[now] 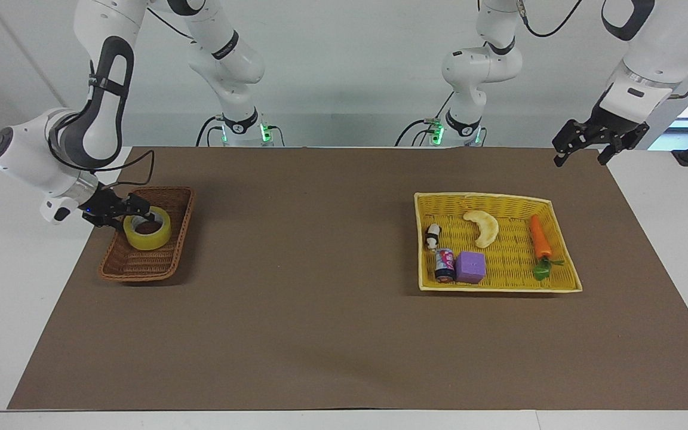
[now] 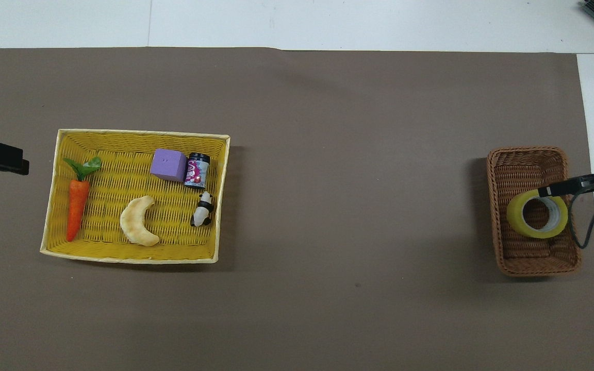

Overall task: Move tape to another basket
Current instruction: 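Open the right gripper and lift it away from the tape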

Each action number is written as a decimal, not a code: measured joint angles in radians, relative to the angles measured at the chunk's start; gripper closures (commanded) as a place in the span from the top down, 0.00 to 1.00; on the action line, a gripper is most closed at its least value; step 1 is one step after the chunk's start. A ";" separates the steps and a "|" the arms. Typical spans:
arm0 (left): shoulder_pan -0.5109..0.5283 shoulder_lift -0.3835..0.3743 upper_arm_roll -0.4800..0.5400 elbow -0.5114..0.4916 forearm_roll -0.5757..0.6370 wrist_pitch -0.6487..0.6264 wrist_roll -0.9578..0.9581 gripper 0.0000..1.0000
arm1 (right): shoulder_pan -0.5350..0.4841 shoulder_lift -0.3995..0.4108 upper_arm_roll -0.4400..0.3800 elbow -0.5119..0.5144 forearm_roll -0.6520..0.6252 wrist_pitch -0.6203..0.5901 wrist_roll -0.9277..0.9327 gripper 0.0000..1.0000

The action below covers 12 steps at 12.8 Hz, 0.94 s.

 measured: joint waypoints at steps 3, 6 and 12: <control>0.000 0.000 0.000 0.000 0.000 0.000 0.000 1.00 | 0.096 -0.005 0.001 0.066 -0.065 0.003 0.202 1.00; 0.000 0.000 0.000 0.000 0.000 -0.001 0.000 1.00 | 0.191 -0.048 0.008 0.096 -0.141 -0.044 0.413 1.00; 0.000 0.000 0.000 0.000 0.000 -0.002 0.000 1.00 | 0.277 -0.178 0.008 0.101 -0.200 -0.185 0.690 1.00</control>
